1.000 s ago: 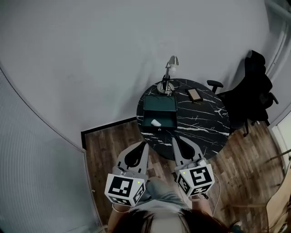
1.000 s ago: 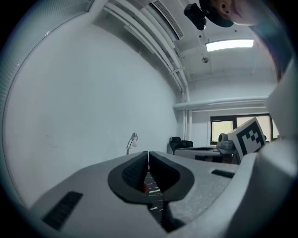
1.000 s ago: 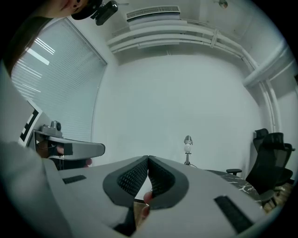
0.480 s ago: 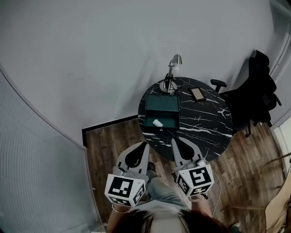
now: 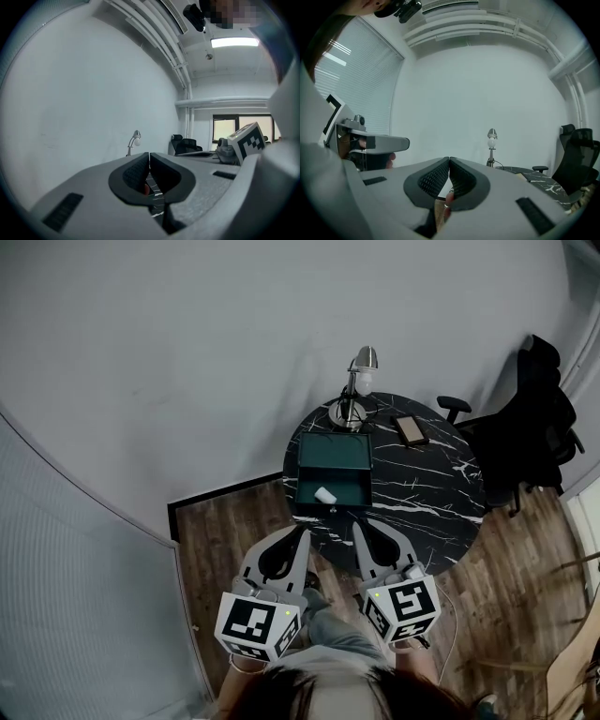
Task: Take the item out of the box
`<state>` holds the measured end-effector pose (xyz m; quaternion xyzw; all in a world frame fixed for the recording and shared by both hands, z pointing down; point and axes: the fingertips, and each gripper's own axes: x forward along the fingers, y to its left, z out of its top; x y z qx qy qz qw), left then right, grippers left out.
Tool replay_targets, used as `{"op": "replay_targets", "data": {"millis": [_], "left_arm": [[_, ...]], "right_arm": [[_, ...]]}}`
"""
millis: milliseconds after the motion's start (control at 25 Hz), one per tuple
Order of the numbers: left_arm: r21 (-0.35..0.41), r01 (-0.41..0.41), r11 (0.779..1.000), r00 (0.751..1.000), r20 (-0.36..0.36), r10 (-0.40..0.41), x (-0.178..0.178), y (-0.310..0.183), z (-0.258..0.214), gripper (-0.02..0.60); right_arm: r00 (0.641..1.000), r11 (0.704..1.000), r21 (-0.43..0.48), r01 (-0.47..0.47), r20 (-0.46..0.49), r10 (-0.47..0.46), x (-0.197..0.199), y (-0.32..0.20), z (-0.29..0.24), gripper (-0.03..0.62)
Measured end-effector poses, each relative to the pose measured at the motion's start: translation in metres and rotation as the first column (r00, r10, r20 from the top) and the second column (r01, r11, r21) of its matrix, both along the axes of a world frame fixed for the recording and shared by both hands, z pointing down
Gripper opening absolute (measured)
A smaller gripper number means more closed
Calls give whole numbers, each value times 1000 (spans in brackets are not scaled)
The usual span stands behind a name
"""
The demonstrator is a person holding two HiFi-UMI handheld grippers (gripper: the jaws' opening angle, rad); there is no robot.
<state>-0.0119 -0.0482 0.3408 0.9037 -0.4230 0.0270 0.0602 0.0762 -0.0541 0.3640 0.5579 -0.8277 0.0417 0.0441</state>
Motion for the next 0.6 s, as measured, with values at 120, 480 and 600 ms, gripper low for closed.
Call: {"op": "replay_targets", "data": {"millis": [120,480,600], "left_arm": [[-1,-12,1000,1000,12,12,3,-12,0,12],[-4,-32,999,999,17,32,5,-57,0,12],[-9,-34,999,999,17,35,5,-71,2,11]], "right_arm": [[1000,1000,-11,6,-5,-6,-1,-10,3,25],[999,999,-35,28,-27,-29,-9,-49,12,25],[999,998,-52,33,-35,-35,-10,-63,17,25]]}}
